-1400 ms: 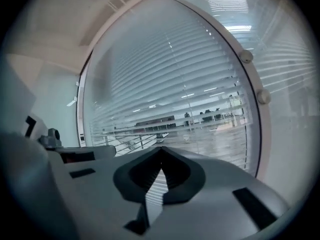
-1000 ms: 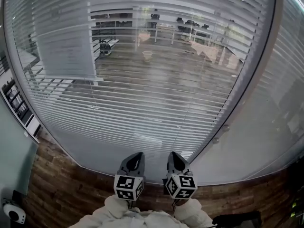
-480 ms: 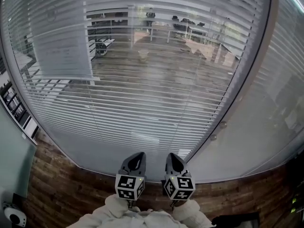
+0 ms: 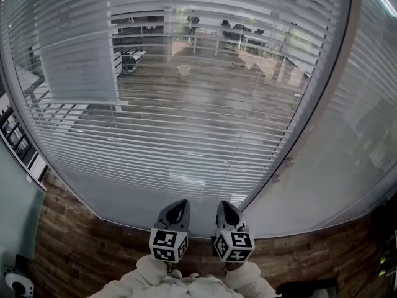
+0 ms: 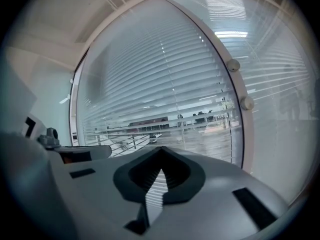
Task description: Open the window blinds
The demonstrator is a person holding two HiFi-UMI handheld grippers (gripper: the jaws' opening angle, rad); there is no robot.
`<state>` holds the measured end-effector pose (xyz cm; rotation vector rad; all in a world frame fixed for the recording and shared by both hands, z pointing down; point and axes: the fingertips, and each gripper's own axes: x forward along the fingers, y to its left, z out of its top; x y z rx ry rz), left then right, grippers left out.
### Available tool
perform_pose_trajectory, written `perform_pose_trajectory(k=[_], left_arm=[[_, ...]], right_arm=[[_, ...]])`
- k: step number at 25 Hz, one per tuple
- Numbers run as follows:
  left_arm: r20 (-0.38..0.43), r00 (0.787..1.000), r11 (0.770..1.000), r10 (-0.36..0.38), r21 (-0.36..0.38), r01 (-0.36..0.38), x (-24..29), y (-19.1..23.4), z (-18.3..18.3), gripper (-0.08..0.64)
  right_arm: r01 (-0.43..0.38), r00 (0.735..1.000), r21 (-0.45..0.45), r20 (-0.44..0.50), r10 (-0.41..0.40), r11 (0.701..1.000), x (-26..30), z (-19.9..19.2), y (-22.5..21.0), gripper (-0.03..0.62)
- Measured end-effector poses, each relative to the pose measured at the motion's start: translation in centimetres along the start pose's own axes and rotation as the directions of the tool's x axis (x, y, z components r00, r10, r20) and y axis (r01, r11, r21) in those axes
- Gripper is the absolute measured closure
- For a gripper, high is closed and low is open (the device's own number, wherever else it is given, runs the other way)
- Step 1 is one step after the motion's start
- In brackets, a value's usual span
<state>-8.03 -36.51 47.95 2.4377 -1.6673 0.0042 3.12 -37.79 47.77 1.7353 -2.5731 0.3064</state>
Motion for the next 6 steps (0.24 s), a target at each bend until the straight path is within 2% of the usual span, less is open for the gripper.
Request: perform_pose_trajectory(k=[6], left_arm=[[0.004,1.000,1.000,0.004,0.000,-0.004,-0.21,0.13,0.01,0.560]], right_arm=[[0.001,1.000,-0.003,-0.006,-0.001,1.000,-0.08,-0.18,-0.04,0.578]])
